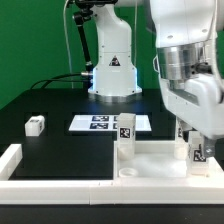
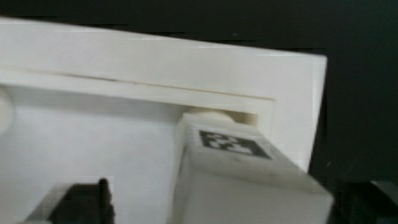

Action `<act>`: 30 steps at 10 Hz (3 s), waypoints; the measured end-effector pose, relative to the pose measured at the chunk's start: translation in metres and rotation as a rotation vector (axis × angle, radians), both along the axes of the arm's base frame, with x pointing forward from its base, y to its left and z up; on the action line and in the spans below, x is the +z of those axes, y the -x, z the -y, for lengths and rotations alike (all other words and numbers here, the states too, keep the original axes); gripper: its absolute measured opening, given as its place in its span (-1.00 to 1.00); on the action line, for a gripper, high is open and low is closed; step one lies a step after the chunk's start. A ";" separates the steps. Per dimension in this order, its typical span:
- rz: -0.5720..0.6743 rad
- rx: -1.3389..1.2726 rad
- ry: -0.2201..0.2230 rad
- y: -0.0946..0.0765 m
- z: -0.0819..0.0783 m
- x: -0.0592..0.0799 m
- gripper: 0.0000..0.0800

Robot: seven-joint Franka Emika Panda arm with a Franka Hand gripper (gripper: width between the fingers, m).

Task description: Assemble square table

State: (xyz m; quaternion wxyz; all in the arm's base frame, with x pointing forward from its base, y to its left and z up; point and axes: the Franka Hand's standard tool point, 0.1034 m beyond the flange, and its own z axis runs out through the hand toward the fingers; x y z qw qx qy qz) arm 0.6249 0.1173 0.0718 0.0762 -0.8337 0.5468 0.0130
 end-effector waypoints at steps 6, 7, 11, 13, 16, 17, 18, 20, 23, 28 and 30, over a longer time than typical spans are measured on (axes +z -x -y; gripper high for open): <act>0.059 0.613 0.075 -0.001 -0.001 0.002 0.62; 0.090 0.766 0.101 -0.003 -0.005 0.003 0.62; 0.119 0.931 0.121 -0.005 -0.010 0.003 0.62; 0.106 0.815 0.111 -0.004 -0.011 0.003 -0.04; 0.073 0.611 0.102 -0.002 -0.006 0.001 -0.26; 0.065 0.539 0.097 -0.002 -0.006 0.001 -0.26; 0.044 0.348 0.089 -0.001 -0.007 0.003 -0.26; -0.020 -0.019 0.055 0.003 -0.009 0.000 -0.26; -0.047 -0.442 -0.040 -0.002 -0.007 0.000 -0.26; 0.001 -0.075 -0.003 0.000 -0.010 -0.002 0.46; 0.031 0.220 0.023 -0.001 -0.004 -0.001 0.57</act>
Offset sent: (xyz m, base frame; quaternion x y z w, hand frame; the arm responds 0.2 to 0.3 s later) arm 0.0000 0.0000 0.0000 0.0000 0.0000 -0.1938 0.9810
